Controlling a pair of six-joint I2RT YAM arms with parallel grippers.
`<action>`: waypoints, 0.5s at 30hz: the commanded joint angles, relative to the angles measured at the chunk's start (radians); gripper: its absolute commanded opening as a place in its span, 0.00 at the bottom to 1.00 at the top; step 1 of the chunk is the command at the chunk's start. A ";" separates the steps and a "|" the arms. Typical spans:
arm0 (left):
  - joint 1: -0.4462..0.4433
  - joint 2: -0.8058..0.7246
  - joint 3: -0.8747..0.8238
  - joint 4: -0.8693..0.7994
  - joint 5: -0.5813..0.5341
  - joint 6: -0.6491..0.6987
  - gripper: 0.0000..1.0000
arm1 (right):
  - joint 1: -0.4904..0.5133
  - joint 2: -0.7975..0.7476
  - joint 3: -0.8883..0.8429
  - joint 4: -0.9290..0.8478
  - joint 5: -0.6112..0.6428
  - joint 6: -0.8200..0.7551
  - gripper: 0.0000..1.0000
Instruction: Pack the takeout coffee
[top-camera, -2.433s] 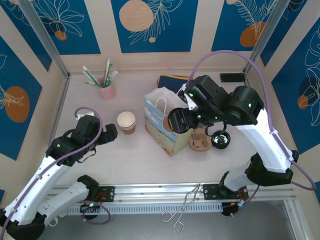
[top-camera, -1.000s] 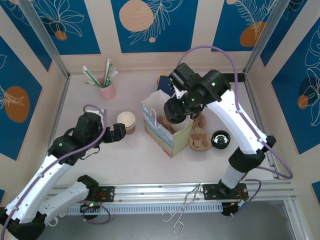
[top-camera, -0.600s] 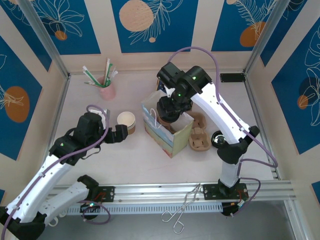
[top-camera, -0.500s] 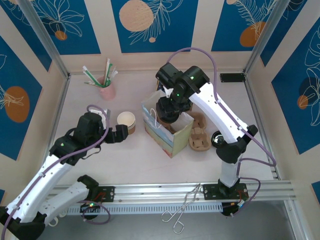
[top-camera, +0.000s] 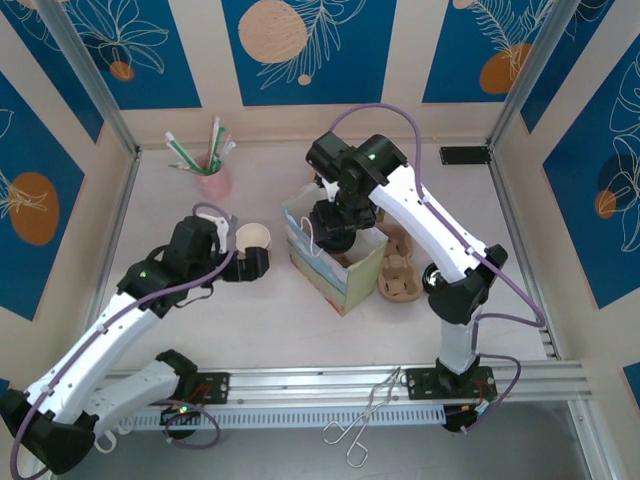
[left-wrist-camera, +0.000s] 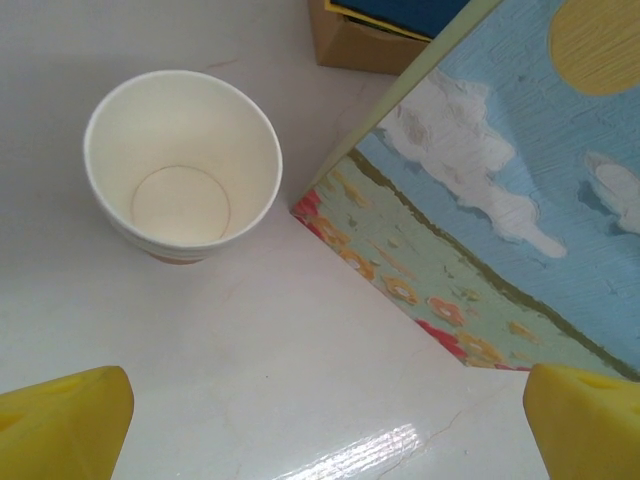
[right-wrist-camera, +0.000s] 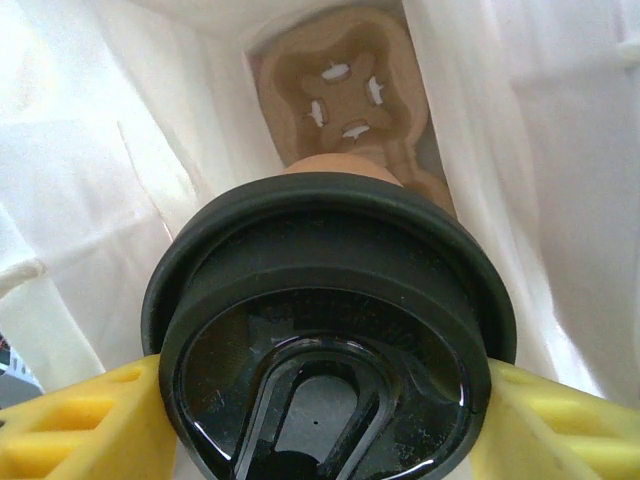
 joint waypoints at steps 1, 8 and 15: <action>0.002 0.020 0.061 0.025 0.024 0.040 1.00 | -0.006 0.027 0.013 -0.093 -0.053 -0.014 0.66; 0.005 0.050 0.110 0.003 -0.012 0.020 1.00 | -0.007 0.069 0.008 -0.119 -0.039 0.002 0.65; 0.014 0.076 0.179 -0.034 -0.008 -0.015 1.00 | -0.002 0.104 0.036 -0.150 -0.055 0.028 0.65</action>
